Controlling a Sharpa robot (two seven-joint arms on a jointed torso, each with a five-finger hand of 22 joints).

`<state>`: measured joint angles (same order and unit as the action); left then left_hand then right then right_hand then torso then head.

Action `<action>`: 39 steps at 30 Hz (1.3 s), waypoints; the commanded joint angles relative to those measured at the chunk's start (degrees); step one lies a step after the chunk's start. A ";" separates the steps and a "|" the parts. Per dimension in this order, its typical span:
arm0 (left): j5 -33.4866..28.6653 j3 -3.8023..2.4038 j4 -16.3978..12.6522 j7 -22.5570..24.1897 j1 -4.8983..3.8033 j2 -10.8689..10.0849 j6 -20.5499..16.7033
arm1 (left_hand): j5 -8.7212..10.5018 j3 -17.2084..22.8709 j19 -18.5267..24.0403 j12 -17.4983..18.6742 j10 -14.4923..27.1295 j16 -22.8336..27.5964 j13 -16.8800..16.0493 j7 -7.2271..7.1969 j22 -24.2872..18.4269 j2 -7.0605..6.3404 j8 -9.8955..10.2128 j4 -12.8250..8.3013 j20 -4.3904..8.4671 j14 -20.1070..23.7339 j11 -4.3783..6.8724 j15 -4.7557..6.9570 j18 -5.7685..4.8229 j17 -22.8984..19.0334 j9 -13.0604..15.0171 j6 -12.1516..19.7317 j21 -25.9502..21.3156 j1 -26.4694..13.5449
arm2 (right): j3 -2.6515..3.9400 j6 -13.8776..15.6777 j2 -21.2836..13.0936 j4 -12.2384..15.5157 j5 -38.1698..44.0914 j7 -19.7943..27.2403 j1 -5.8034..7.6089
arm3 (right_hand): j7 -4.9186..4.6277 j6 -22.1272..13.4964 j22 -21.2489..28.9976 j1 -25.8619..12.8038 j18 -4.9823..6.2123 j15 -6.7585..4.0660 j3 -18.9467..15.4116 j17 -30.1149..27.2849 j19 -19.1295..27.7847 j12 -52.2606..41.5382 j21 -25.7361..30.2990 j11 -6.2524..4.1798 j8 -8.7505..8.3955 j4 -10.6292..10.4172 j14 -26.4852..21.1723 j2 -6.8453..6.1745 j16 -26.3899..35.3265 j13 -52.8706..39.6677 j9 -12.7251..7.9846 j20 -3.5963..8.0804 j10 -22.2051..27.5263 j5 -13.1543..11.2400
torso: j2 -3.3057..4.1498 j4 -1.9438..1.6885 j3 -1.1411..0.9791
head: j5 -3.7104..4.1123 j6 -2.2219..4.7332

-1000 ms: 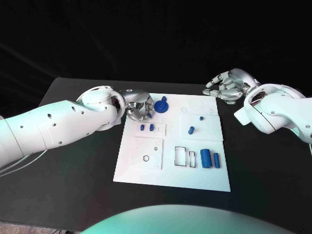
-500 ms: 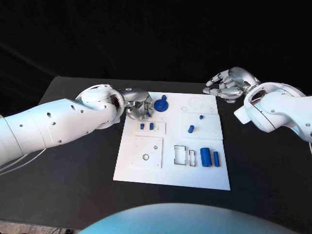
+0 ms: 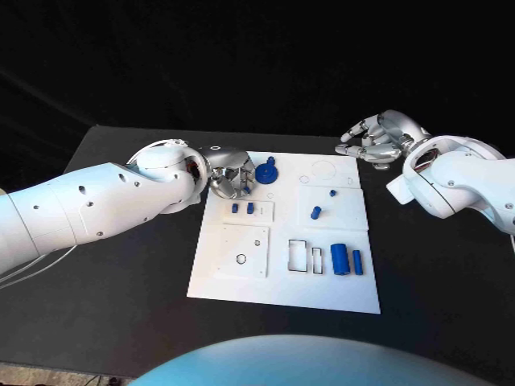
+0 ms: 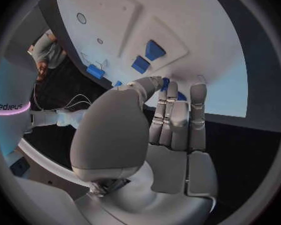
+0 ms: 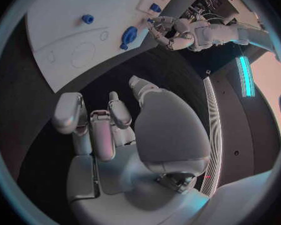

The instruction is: Assemble the parts on the task board

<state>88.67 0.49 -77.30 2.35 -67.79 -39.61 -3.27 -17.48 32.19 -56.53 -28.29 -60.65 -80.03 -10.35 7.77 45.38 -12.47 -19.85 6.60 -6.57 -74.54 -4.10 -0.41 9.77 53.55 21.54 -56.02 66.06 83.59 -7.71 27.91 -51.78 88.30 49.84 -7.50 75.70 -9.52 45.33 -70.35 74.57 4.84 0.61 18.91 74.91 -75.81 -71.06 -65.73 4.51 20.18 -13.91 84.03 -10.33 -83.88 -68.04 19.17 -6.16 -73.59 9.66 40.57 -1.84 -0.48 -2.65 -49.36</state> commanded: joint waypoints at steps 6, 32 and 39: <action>-0.47 0.05 -0.41 0.62 0.05 0.19 1.33 | 0.13 0.05 -0.44 0.25 -0.56 -0.17 -0.05 -0.01 0.00 0.39 -0.14 -0.44 -0.02 -0.34 0.18 0.15 -0.17 -0.04 0.13 -0.53 0.19 -0.31 | 0.01 -0.13 0.05 -0.06 0.11 0.18 -0.03 | 0.15 -0.10 0.06 -0.59 1.19 -0.41 0.25 3.95 0.35 0.21 0.37 -0.04 0.23 -0.08 3.11 0.08 0.29 0.07 -0.07 -0.10 0.52 -0.04 | 0.05 -0.06 -0.02 | 0.06 -0.07; 0.00 0.26 0.91 -0.24 0.05 0.52 2.14 | 0.38 -0.75 2.58 1.30 -0.56 0.70 -0.60 -0.13 -3.50 0.18 0.81 -0.18 -0.07 1.50 0.14 0.02 0.47 -2.72 0.63 -0.57 -2.46 -1.62 | 0.01 -0.12 0.11 -0.15 0.16 0.19 -0.04 | 0.15 -0.10 0.06 -0.59 1.19 -0.41 0.25 3.95 0.35 0.21 0.37 -0.04 0.23 -0.08 3.11 0.08 0.29 0.07 -0.07 -0.10 0.52 -0.04 | 0.01 -0.04 0.05 | 0.06 -0.16; 0.04 0.27 0.88 0.06 0.05 0.50 1.37 | 0.37 -0.71 2.04 1.15 -0.90 0.44 -0.85 -0.21 -2.89 0.36 0.72 -0.54 0.01 1.19 0.27 0.14 0.36 -2.10 0.84 -1.00 -2.11 -1.27 | 0.01 -0.14 0.12 -0.15 0.16 0.19 -0.05 | 0.15 -0.10 0.06 -0.59 1.19 -0.41 0.25 3.95 0.35 0.21 0.37 -0.04 0.23 -0.08 3.11 0.08 0.29 0.07 -0.07 -0.10 0.52 -0.04 | 0.01 -0.05 0.08 | 0.06 -0.22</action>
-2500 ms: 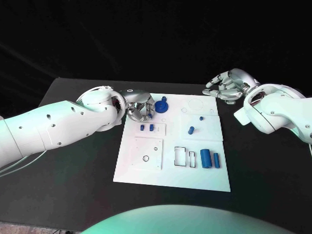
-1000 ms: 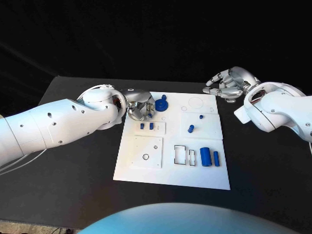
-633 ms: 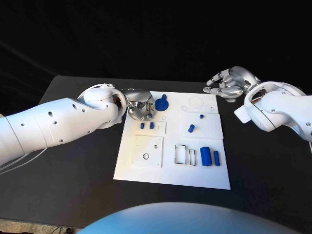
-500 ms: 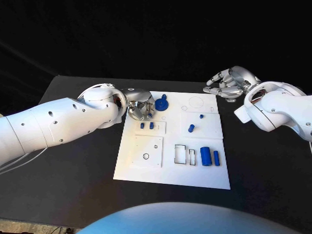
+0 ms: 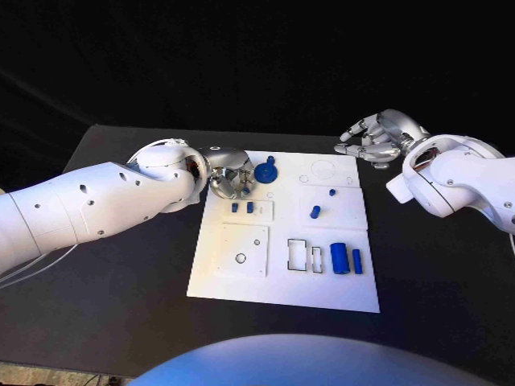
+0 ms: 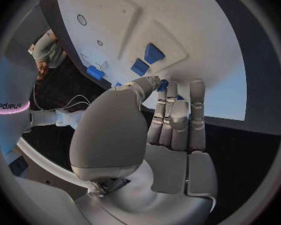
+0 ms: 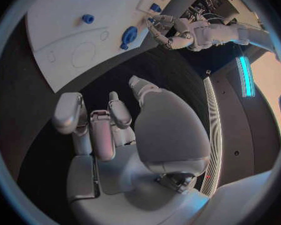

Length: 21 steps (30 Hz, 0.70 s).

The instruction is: Assemble the parts on the task board

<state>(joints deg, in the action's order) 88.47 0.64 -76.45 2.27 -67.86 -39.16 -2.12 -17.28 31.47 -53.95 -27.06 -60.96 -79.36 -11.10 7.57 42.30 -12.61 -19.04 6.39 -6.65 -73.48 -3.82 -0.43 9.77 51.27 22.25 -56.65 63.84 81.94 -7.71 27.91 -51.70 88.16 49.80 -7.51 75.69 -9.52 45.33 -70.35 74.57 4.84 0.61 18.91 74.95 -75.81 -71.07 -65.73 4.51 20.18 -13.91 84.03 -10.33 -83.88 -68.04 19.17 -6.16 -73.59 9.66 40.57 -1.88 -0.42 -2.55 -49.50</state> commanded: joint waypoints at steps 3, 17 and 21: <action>0.25 0.12 0.00 0.25 0.12 0.05 0.07 | 0.16 0.01 -0.54 -0.08 -0.59 -0.23 -0.10 -0.01 0.18 0.50 -0.09 -0.33 0.09 0.13 -0.01 0.16 0.36 0.19 0.13 -0.37 0.12 0.39 | 0.01 -0.14 0.06 -0.02 0.19 0.20 -0.04 | 0.16 -0.10 0.06 -0.59 1.19 -0.41 0.25 3.91 0.35 0.21 0.37 -0.04 0.23 -0.08 3.11 0.08 0.29 0.07 -0.06 -0.10 0.52 -0.04 | 0.03 0.00 0.00 | -0.04 -0.05; -0.21 0.12 0.10 0.61 0.12 0.10 -0.83 | 0.08 0.17 -0.89 0.05 -0.52 -0.48 -0.36 0.11 0.48 0.86 0.40 -0.53 0.20 -0.12 -0.05 0.18 0.29 0.58 0.19 -0.01 0.34 0.51 | 0.01 -0.23 0.06 -0.04 0.19 0.18 -0.06 | 0.16 -0.10 0.06 -0.59 1.19 -0.41 0.25 3.91 0.35 0.21 0.37 -0.04 0.23 -0.08 3.11 0.08 0.29 0.07 -0.06 -0.10 0.52 -0.04 | -0.02 0.04 -0.06 | -0.08 -0.02; -0.64 0.12 0.12 0.53 0.12 0.13 -0.48 | 0.01 0.52 -0.83 0.34 -0.09 -0.54 -0.63 0.47 0.37 1.07 1.73 -0.72 0.17 -0.05 -0.29 0.03 0.30 0.44 -0.04 1.42 0.31 0.57 | 0.01 -0.19 0.02 0.00 0.19 0.23 -0.07 | 0.16 -0.10 0.06 -0.59 1.19 -0.41 0.25 3.91 0.35 0.21 0.37 -0.04 0.23 -0.08 3.11 0.08 0.29 0.07 -0.06 -0.10 0.52 -0.04 | 0.04 0.00 -0.04 | -0.03 0.00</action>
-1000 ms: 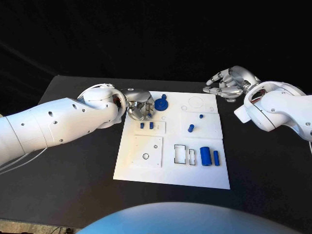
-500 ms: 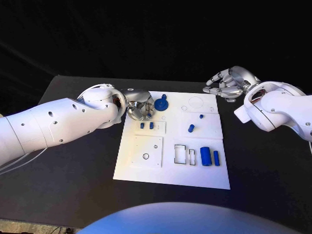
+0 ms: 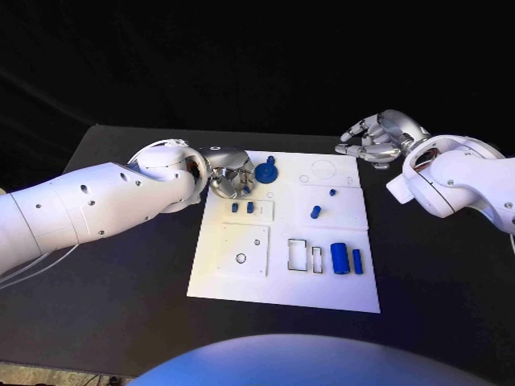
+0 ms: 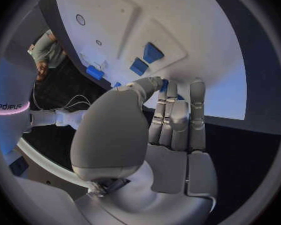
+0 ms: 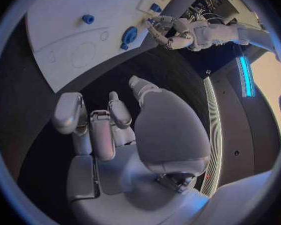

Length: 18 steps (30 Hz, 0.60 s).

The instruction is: Assemble the parts on the task board

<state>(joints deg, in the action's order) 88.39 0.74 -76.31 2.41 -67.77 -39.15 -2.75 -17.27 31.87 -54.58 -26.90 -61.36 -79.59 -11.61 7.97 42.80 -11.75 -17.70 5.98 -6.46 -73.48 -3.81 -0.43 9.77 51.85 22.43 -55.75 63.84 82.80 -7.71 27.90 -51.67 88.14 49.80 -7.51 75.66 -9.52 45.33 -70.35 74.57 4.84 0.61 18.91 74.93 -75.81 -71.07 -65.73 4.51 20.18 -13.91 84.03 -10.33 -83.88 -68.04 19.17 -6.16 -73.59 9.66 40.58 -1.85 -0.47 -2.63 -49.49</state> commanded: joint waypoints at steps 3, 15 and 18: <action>-0.70 0.02 -0.01 0.32 0.04 0.15 0.38 | -0.01 0.18 -0.18 0.25 0.43 -0.32 -0.14 0.10 -0.15 0.24 0.49 -0.36 -0.02 -0.04 -0.35 0.00 0.31 -0.13 -0.22 0.59 0.30 -0.26 | 0.01 -0.19 -0.02 0.03 0.19 0.23 -0.04 | 0.16 -0.10 0.06 -0.59 1.19 -0.41 0.25 3.92 0.35 0.21 0.37 -0.04 0.23 -0.08 3.11 0.08 0.29 0.07 -0.07 -0.10 0.52 -0.04 | 0.01 -0.01 0.00 | 0.01 -0.05; -0.92 0.02 0.02 0.21 0.04 0.22 1.48 | 0.05 0.22 0.24 0.53 1.01 -0.24 -0.24 0.27 -0.58 0.15 0.92 -0.40 -0.11 0.23 -0.56 -0.18 0.38 -0.54 -0.23 0.90 0.05 -0.42 | 0.01 -0.25 -0.02 0.01 0.19 0.20 -0.04 | 0.16 -0.10 0.06 -0.59 1.19 -0.41 0.25 3.92 0.35 0.21 0.37 -0.04 0.23 -0.08 3.11 0.08 0.29 0.07 -0.07 -0.10 0.52 -0.04 | -0.02 -0.04 0.01 | 0.06 -0.10; -0.95 0.02 0.04 0.22 0.04 0.22 1.67 | 0.08 0.18 0.39 0.58 1.10 -0.23 -0.27 0.29 -0.73 0.08 1.01 -0.38 -0.14 0.27 -0.58 -0.21 0.41 -0.57 -0.23 0.97 -0.05 -0.51 | 0.01 -0.25 0.00 -0.01 0.19 0.20 -0.05 | 0.16 -0.10 0.06 -0.59 1.19 -0.41 0.25 3.92 0.35 0.21 0.37 -0.04 0.23 -0.08 3.11 0.08 0.29 0.07 -0.07 -0.10 0.52 -0.04 | 0.01 -0.04 0.01 | 0.01 -0.10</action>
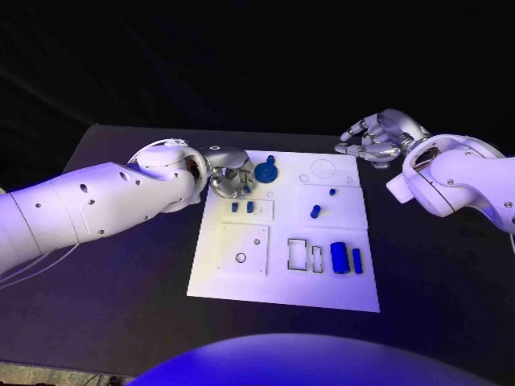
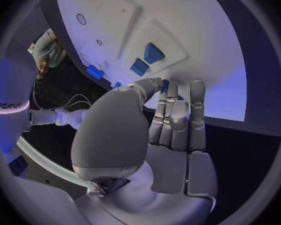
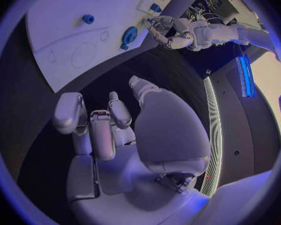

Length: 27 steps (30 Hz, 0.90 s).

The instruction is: Assemble the parts on the task board

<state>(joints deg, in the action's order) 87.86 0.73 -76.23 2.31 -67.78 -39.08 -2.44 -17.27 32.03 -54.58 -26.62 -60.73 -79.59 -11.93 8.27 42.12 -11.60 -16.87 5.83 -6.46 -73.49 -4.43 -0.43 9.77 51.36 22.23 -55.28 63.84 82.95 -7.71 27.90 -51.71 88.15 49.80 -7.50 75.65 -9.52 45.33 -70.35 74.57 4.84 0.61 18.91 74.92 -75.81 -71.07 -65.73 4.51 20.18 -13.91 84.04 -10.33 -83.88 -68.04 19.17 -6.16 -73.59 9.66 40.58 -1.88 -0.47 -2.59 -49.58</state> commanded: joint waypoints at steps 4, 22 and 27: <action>-0.43 0.03 -0.02 0.24 0.05 0.11 1.40 | 0.11 -0.15 0.83 0.41 0.74 -0.13 -0.05 0.06 -0.47 -0.25 0.43 -0.02 -0.25 0.60 -0.09 -0.34 0.48 -0.57 -0.02 0.64 -0.36 -1.12 | 0.01 -0.25 0.04 -0.05 0.19 0.21 -0.04 | 0.19 -0.38 0.15 -0.95 1.22 -0.47 0.70 3.85 0.38 0.28 0.72 -0.08 0.79 0.19 3.10 0.14 0.43 0.21 -0.21 -0.02 0.57 -0.08 | -0.05 0.02 0.01 | 0.00 -0.01; -0.38 0.04 0.13 -0.61 0.04 -0.02 1.47 | 0.05 -0.57 2.51 0.72 2.98 -0.03 -0.76 0.32 -1.92 -1.44 2.61 1.10 -0.81 2.30 -0.68 -0.99 0.77 -2.18 -0.19 2.77 -1.79 -3.15 | 0.01 -0.14 0.08 -0.05 0.30 0.40 -0.06 | 0.19 -0.38 0.15 -0.95 1.22 -0.47 0.70 3.85 0.38 0.28 0.72 -0.08 0.79 0.19 3.10 0.14 0.43 0.21 -0.21 -0.02 0.57 -0.08 | -0.02 0.03 0.04 | 0.01 0.07; -0.38 0.04 0.15 -0.67 0.04 -0.11 1.47 | 0.04 -0.66 2.53 0.62 3.05 -0.09 -0.89 0.28 -1.96 -1.56 2.84 1.32 -0.85 2.37 -0.69 -1.03 0.77 -2.20 -0.21 3.02 -1.86 -3.44 | 0.01 -0.08 0.02 -0.06 0.30 0.41 -0.06 | 0.19 -0.38 0.15 -0.95 1.22 -0.47 0.70 3.85 0.38 0.28 0.72 -0.08 0.79 0.19 3.10 0.14 0.43 0.21 -0.21 -0.02 0.57 -0.08 | 0.02 0.02 0.04 | 0.02 0.04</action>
<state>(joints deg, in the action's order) 87.70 0.78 -76.07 1.83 -67.75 -39.21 -1.78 -17.28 31.38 -52.30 -25.95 -57.95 -79.58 -12.73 8.58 40.23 -13.21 -14.26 6.82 -7.27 -71.55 -5.12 -1.35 9.77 49.22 22.08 -52.72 62.29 80.13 -7.71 27.91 -51.70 88.09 49.80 -7.46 75.62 -9.52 45.33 -70.24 73.97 5.72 0.61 19.39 74.91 -75.81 -71.07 -65.22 4.31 20.84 -13.75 84.03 -10.18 -83.56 -67.88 19.01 -6.16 -73.38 9.66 40.57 -1.86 -0.42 -2.56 -49.50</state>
